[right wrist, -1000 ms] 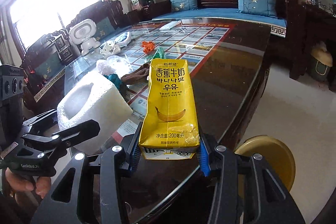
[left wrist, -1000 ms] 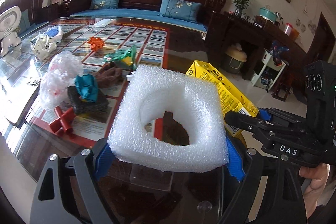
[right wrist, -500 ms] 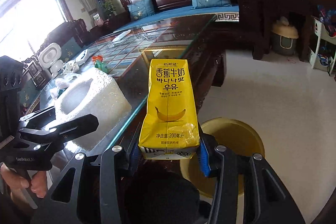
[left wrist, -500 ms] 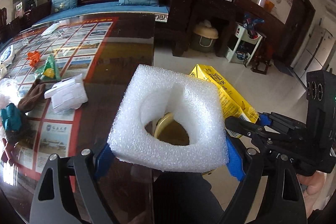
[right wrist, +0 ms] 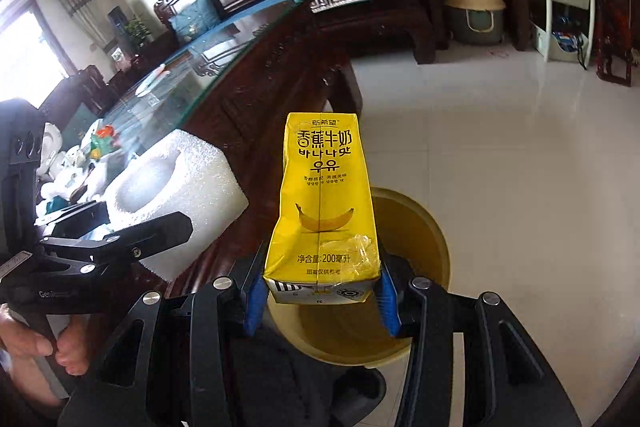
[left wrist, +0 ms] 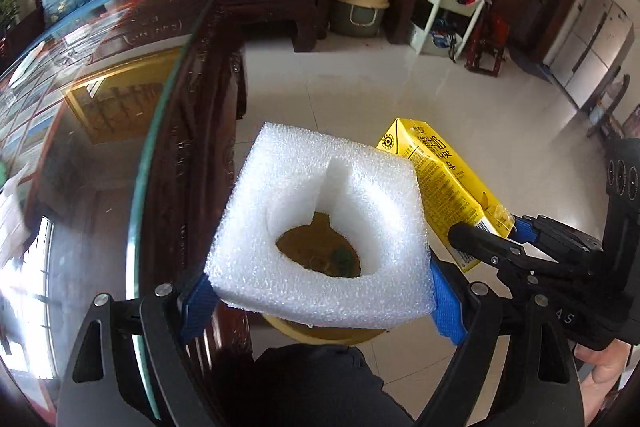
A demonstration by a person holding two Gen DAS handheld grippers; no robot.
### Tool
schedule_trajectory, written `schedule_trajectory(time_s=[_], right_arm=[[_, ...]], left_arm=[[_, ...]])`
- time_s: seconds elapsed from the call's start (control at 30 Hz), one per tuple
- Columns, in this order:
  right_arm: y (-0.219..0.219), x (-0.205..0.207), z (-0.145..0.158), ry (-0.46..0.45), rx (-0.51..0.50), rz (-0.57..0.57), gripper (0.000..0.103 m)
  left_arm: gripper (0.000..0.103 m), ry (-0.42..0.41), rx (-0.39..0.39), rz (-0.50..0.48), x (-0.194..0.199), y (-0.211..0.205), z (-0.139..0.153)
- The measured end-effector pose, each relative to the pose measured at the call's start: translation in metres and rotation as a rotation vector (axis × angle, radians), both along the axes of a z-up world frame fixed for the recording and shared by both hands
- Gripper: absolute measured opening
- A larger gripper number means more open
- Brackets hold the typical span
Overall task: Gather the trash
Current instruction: 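Carry the foam block and yellow carton over the bucket with both tools, then open both tools to drop the foam block and carton into the bucket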
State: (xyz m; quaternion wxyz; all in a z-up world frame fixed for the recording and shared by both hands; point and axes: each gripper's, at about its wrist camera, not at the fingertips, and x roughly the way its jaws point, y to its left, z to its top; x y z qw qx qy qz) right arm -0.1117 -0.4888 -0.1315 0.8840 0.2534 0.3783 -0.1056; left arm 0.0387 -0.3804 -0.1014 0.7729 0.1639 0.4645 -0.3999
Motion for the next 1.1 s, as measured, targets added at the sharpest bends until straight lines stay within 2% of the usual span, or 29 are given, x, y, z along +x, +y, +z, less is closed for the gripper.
schedule_trajectory(time_s=[0.3, 0.53, 0.67, 1.1], right_arm=[[-0.022, 0.005, -0.034, 0.058, 0.054, -0.023, 0.044], [-0.032, 0.006, -0.055, 0.093, 0.082, -0.039, 0.044], [-0.034, 0.008, -0.061, 0.101, 0.094, -0.038, 0.044], [-0.027, 0.018, -0.068, 0.121, 0.101, -0.003, 0.044]], left_arm=[[0.087, 0.06, 0.087, -0.036, 0.016, -0.043, -0.034], [0.088, 0.18, 0.147, 0.004, 0.034, -0.049, -0.064], [0.095, 0.17, 0.152, 0.005, 0.035, -0.056, -0.068], [0.095, 0.147, 0.136, 0.015, 0.037, -0.056, -0.067]])
